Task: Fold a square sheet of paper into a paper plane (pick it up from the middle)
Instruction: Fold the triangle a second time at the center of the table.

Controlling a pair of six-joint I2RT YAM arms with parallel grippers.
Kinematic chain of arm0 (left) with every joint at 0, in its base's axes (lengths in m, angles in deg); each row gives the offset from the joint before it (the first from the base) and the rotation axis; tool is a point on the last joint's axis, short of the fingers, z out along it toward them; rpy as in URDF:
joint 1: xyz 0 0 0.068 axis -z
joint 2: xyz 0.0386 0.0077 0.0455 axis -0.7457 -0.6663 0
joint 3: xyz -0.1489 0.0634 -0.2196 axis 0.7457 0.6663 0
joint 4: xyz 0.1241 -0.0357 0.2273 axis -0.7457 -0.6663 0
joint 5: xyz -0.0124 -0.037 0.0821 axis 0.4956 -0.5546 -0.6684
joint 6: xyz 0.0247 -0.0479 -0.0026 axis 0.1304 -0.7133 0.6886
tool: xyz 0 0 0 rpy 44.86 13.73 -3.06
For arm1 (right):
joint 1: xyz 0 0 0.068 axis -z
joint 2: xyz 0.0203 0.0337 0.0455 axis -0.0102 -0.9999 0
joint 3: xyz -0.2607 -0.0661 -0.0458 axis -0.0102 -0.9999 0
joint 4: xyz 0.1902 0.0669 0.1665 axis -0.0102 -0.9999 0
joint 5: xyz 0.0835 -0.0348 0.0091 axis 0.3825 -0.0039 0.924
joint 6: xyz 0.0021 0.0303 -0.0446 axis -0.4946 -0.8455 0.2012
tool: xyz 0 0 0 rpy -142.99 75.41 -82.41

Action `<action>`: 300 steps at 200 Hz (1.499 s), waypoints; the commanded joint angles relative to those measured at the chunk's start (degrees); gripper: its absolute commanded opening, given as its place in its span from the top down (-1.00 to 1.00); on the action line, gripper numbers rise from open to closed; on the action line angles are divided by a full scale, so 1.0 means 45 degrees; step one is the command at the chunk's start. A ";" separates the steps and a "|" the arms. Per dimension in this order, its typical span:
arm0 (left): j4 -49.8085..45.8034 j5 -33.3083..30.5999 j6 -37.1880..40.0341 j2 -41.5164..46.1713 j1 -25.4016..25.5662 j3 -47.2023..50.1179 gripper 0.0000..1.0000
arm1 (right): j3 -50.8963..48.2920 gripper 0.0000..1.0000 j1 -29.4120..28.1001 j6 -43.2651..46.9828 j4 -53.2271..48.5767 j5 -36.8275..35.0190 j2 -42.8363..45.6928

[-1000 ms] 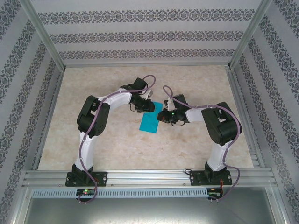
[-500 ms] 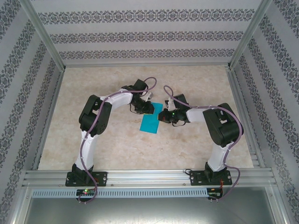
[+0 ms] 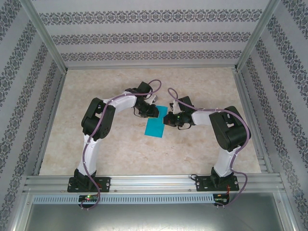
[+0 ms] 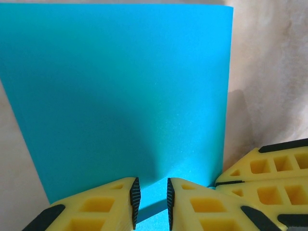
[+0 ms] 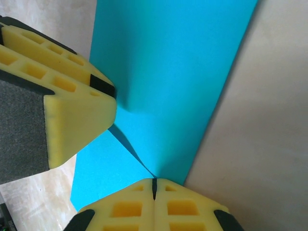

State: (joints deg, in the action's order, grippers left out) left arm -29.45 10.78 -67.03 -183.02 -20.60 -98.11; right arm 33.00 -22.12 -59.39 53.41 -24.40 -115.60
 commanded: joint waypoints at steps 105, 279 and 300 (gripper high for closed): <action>-0.0628 0.0036 0.0529 -0.0827 -0.0101 0.0192 0.46 | 0.1022 0.90 -0.0313 0.0974 -0.1058 -0.0471 -0.0671; -0.0689 0.0020 0.0444 -0.0631 -0.0102 0.0050 0.45 | 0.0413 0.90 -0.0352 0.1284 -0.1578 -0.1139 -0.0053; -0.0669 0.0060 0.0426 -0.0652 -0.0102 0.0026 0.45 | 0.0435 0.90 -0.0370 0.1295 -0.1589 -0.1142 -0.0076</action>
State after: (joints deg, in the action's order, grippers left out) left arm -29.43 12.31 -66.22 -183.35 -20.86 -98.15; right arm 36.19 -23.26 -54.87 48.93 -27.24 -116.65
